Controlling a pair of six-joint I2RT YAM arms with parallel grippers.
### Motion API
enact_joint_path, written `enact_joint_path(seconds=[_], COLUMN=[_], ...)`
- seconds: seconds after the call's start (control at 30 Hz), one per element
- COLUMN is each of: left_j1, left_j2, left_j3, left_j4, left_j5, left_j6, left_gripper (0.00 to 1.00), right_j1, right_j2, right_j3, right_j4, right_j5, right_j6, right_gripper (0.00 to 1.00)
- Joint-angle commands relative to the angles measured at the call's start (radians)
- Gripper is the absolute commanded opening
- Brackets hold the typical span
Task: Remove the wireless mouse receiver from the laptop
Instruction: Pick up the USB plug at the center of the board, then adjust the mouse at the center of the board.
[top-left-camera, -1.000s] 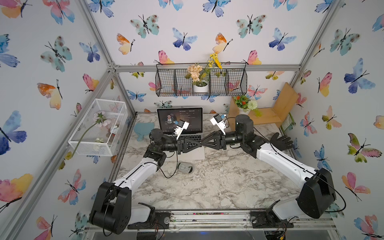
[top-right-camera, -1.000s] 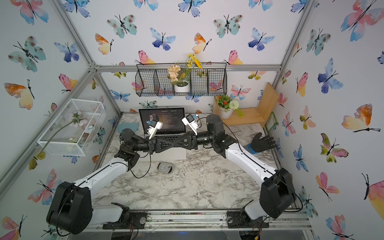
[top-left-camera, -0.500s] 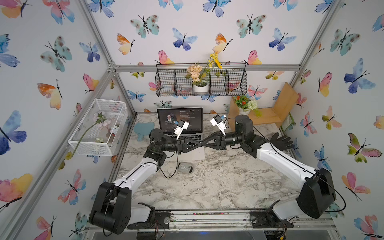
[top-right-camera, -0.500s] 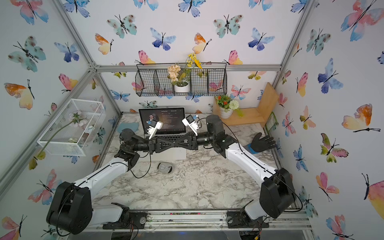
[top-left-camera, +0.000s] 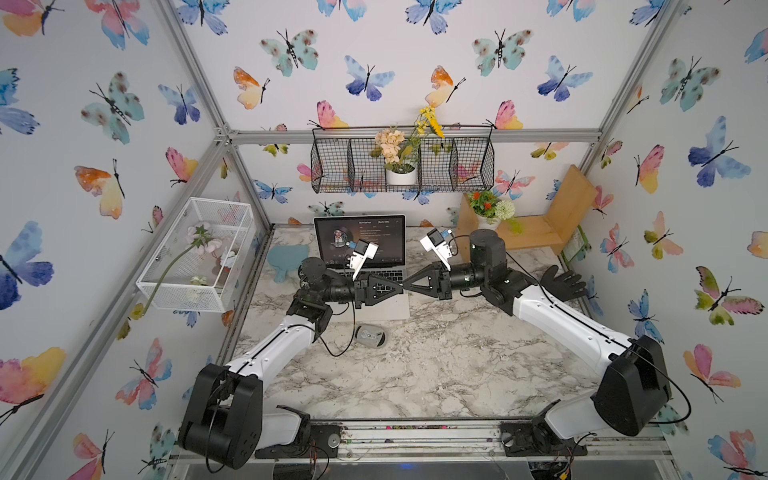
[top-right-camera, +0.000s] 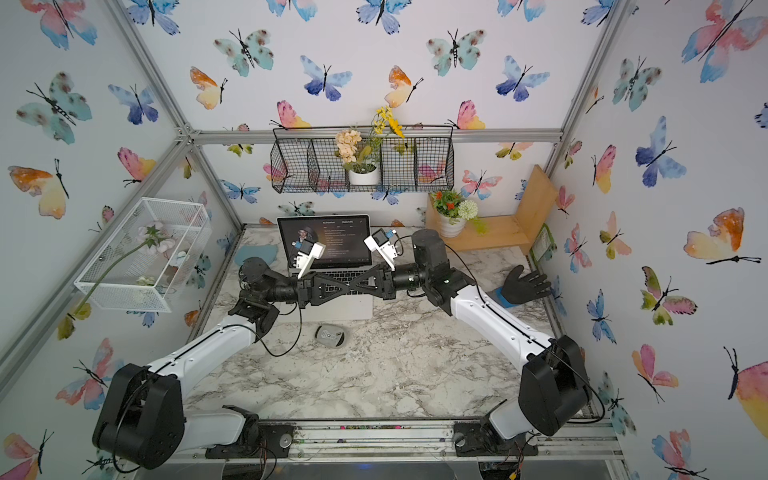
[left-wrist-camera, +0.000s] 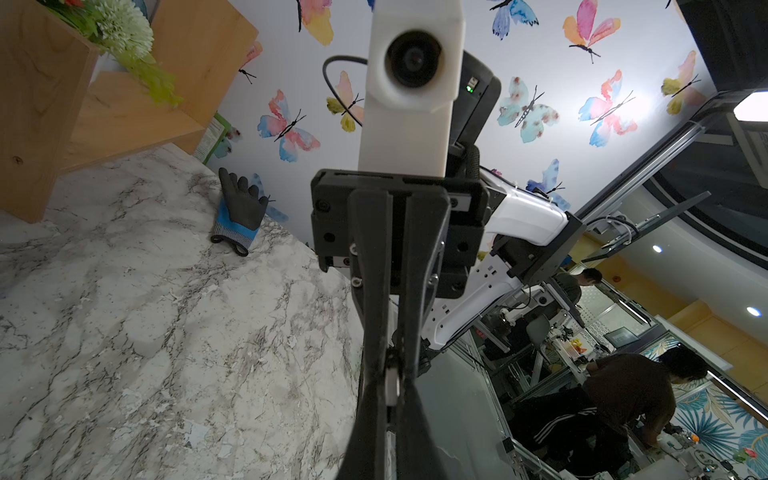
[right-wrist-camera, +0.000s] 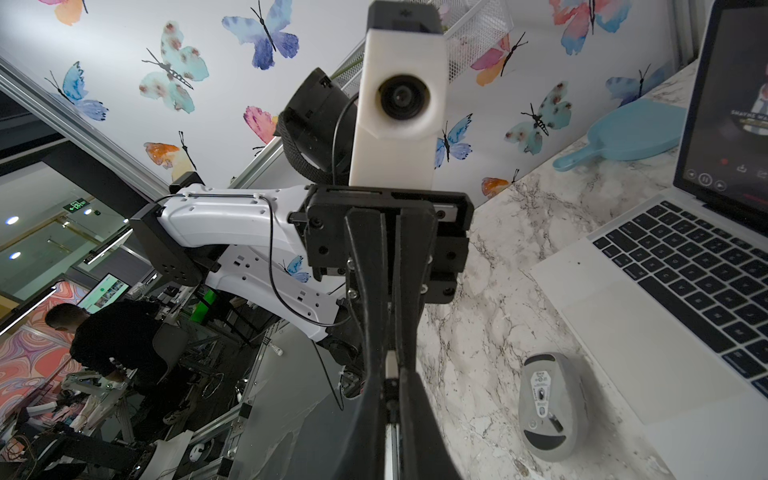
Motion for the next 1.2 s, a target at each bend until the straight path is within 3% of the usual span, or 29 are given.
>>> enact_joint_path(seconds=[0.0, 0.03, 0.13, 0.2, 0.4, 0.57, 0.67, 0.73, 0.8, 0.87, 1.0, 1.17], left_j1=[-0.006, -0.005, -0.005, 0.001, 0.09, 0.272, 0.369, 0.376, 0.376, 0.375, 0.376, 0.369], left_j2=[-0.02, -0.02, -0.021, -0.024, -0.077, -0.165, -0.204, -0.189, -0.155, -0.128, -0.058, 0.036], left_j3=[0.025, 0.025, 0.028, 0.028, -0.015, -0.129, -0.196, -0.186, -0.175, -0.192, -0.225, -0.24], left_j4=[0.011, 0.011, 0.001, -0.012, -0.13, -0.323, -0.491, -0.696, -0.809, -0.857, -0.917, -0.879], left_j5=[-0.024, -0.027, -0.038, -0.043, -0.088, -0.187, -0.297, -0.387, -0.393, -0.393, -0.439, -0.401], left_j6=[0.011, 0.011, 0.016, 0.022, 0.096, 0.156, 0.186, 0.279, 0.35, 0.368, 0.397, 0.394], left_gripper=[0.0, 0.04, 0.4, 0.55, 0.66, 0.71, 0.88, 0.94, 0.98, 0.98, 0.92, 0.9], right_j1=[0.004, 0.004, 0.004, 0.003, -0.015, -0.026, -0.024, -0.014, 0.018, 0.072, 0.151, 0.255], right_j2=[0.017, 0.019, 0.015, 0.01, -0.012, -0.032, -0.026, 0.003, 0.036, 0.09, 0.225, 0.346], right_j3=[0.033, 0.033, 0.038, 0.041, 0.05, 0.048, 0.052, 0.095, 0.147, 0.207, 0.276, 0.284], right_j4=[-0.008, -0.007, -0.004, -0.003, -0.016, -0.1, -0.224, -0.371, -0.499, -0.615, -0.777, -0.793], right_j5=[-0.001, -0.004, 0.0, 0.007, 0.014, 0.009, 0.04, 0.121, 0.226, 0.345, 0.437, 0.627], right_j6=[-0.009, -0.007, -0.007, -0.011, -0.032, -0.17, -0.357, -0.512, -0.652, -0.764, -0.93, -1.066], right_gripper=[0.02, 0.02, 0.02, 0.02, 0.02, 0.02, 0.02, 0.02, 0.02, 0.02, 0.02, 0.02])
